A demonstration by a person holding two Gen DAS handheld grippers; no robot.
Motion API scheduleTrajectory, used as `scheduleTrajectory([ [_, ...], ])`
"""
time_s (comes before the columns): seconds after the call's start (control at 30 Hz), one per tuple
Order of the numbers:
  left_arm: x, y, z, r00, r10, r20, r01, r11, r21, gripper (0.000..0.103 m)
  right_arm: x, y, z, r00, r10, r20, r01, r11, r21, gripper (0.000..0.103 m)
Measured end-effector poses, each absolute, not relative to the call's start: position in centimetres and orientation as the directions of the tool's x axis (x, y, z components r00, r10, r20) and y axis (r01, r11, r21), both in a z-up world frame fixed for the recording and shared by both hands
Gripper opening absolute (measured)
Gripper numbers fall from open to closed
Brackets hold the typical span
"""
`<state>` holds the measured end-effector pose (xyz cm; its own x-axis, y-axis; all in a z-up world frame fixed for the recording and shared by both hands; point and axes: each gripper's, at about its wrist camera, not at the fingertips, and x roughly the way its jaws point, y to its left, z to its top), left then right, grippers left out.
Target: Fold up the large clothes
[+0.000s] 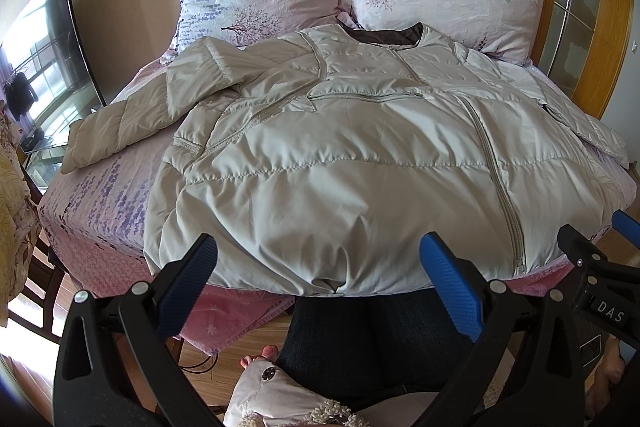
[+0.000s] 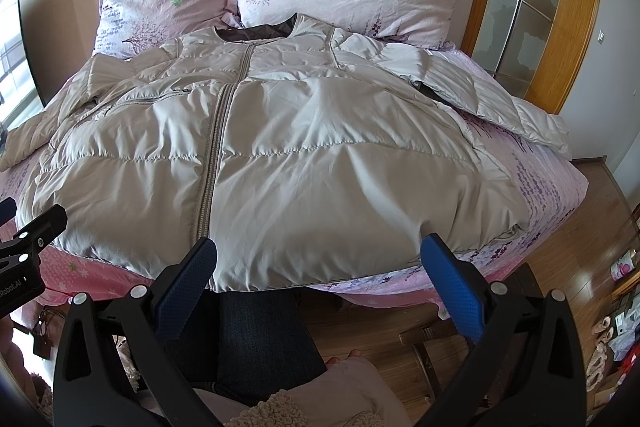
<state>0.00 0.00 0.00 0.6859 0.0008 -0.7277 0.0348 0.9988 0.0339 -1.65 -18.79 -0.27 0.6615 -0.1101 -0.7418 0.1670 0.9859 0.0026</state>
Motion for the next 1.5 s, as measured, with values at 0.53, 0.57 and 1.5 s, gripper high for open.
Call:
scheduleTrajectory([
  [0.53, 0.00, 0.00, 0.00, 0.686, 0.000, -0.727, 0.035, 0.999, 0.034, 0.101, -1.61, -18.86, -0.31, 0.662, -0.110, -0.742, 0.168, 0.986, 0.005, 0.102],
  [0.57, 0.00, 0.00, 0.00, 0.686, 0.000, -0.728, 0.035, 0.999, 0.033, 0.101, -1.61, -18.86, -0.32, 0.661, -0.110, -0.742, 0.169, 0.986, 0.005, 0.102],
  [1.5, 0.87, -0.04, -0.20, 0.670, -0.030, -0.742, 0.061, 0.998, 0.014, 0.101, -1.22, -18.93, -0.01, 0.666, -0.097, -0.740, 0.166, 0.986, 0.020, 0.102],
])
